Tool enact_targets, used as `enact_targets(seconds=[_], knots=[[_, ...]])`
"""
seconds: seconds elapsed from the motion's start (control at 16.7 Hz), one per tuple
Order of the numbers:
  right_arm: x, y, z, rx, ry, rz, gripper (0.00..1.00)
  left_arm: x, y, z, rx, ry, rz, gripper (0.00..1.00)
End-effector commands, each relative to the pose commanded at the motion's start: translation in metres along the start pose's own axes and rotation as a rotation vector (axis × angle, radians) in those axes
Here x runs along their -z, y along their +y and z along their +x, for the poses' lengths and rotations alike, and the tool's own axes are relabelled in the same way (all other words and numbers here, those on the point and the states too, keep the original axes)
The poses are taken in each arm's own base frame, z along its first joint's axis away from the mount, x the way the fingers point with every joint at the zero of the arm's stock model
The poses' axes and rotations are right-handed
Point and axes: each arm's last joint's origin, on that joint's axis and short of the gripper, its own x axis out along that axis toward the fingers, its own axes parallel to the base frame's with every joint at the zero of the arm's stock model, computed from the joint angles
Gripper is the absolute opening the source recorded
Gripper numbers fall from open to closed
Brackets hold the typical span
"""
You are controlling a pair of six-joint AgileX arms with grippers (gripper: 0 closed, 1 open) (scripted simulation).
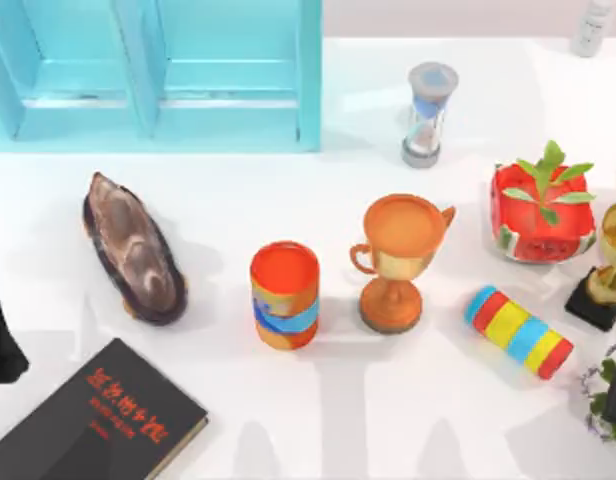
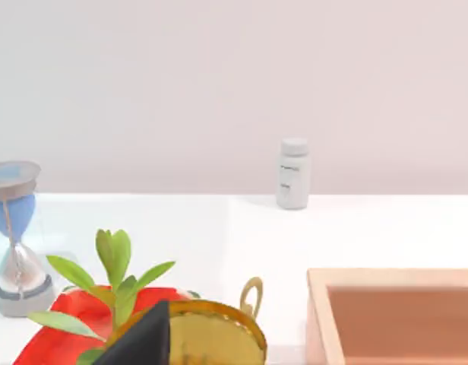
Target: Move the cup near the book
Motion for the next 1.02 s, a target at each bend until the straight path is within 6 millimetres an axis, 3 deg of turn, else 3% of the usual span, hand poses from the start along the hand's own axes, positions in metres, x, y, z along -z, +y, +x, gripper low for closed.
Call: enact_targets(seconds=[0.3, 0.6, 0.78, 1.02], knots=[[0.0, 0.0, 0.0, 0.0, 0.0, 0.0, 1.0, -0.01, 0.0, 0.0, -0.007, 0.043, 0.057, 1.0], [0.0, 0.0, 0.0, 0.0, 0.0, 0.0, 1.0, -0.058, 0.003, 0.012, 0.002, 0.266, 0.363, 1.0], [0.0, 0.0, 0.0, 0.0, 0.0, 0.0, 1.0, -0.091, 0.008, 0.036, 0.07, 0.469, 0.647, 1.0], [0.0, 0.0, 0.0, 0.0, 0.0, 0.0, 1.0, -0.121, 0.024, 0.088, 0.288, 0.77, 1.017, 1.0]])
